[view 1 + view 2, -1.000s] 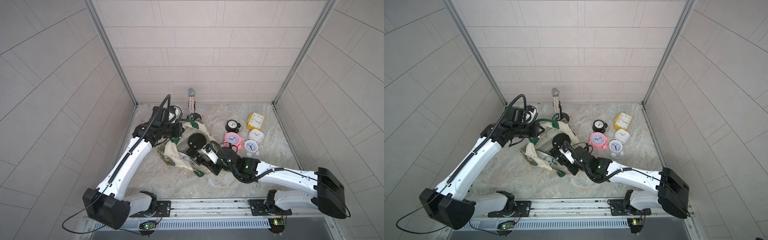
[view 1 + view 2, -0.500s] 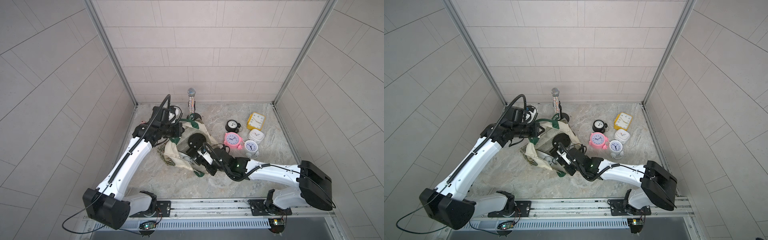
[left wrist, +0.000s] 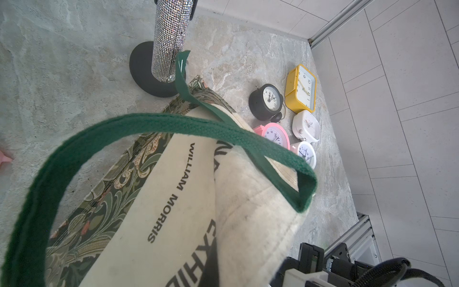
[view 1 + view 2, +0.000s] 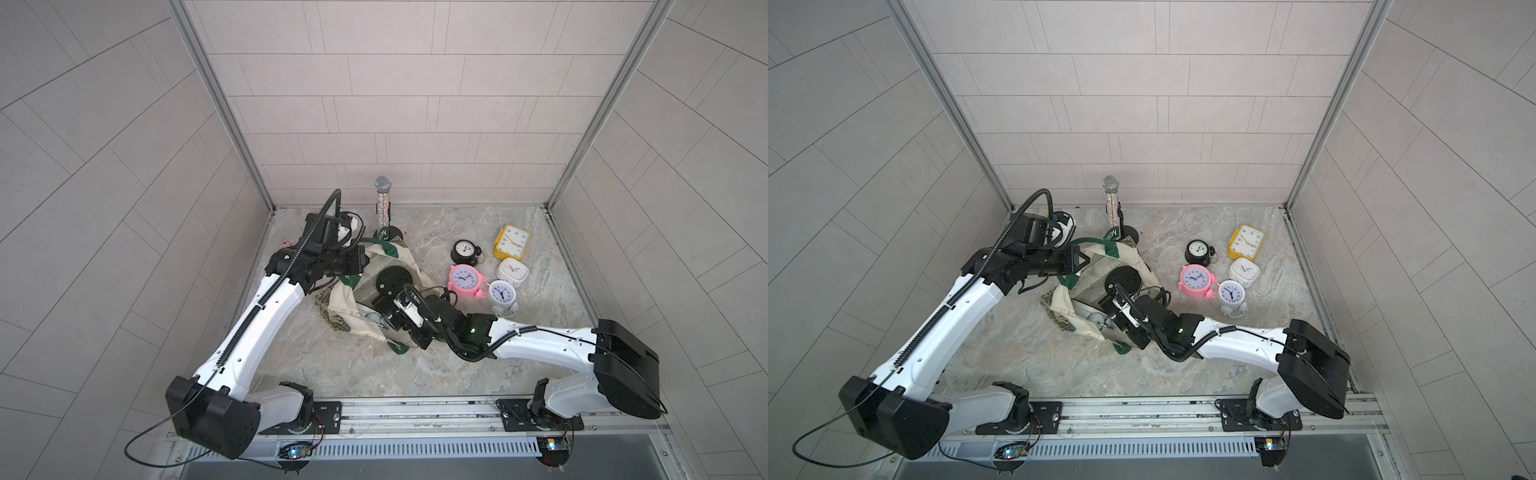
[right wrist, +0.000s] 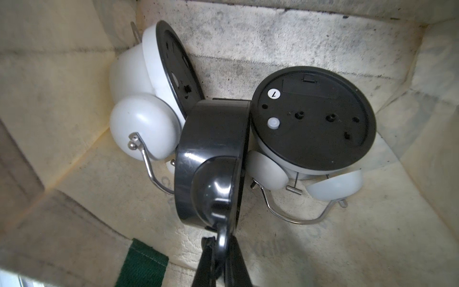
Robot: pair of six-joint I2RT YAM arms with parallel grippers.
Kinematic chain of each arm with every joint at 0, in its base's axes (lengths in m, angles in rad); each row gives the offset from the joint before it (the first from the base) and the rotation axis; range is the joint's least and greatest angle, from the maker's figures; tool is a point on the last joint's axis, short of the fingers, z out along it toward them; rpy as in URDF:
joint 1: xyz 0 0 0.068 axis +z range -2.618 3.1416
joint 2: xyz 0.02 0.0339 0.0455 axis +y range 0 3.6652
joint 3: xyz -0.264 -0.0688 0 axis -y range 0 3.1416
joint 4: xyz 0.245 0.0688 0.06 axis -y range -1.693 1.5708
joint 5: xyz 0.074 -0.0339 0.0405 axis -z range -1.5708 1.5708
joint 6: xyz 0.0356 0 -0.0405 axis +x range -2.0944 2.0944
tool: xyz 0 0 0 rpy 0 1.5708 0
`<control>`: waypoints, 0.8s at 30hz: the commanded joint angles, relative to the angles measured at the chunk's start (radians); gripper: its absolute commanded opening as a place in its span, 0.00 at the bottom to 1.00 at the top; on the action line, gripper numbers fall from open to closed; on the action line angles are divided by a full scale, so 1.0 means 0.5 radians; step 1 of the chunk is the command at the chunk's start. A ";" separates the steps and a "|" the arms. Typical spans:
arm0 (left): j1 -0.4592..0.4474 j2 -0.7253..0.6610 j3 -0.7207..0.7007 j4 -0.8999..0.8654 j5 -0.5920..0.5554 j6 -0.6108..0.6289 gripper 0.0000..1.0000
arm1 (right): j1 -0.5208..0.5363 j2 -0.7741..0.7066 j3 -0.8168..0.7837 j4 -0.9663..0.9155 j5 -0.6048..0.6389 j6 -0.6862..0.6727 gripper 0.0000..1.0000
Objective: Take the alarm clock out of the canvas bag
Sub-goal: Pick up the alarm from the canvas bag.
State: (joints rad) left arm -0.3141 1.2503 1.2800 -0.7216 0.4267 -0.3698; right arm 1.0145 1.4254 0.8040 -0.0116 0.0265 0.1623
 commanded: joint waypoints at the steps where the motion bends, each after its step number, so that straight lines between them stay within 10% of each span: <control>1: 0.021 -0.052 -0.008 0.087 0.040 -0.010 0.00 | 0.005 -0.102 0.061 -0.030 0.070 -0.034 0.00; 24: 0.021 -0.082 -0.010 0.064 0.018 0.002 0.00 | 0.005 -0.536 0.372 -0.518 -0.028 -0.153 0.00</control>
State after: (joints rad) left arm -0.3115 1.2453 1.2747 -0.7155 0.4259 -0.3695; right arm 1.0145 1.2083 0.9546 -0.2424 0.0250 0.1074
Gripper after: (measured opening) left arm 0.056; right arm 0.063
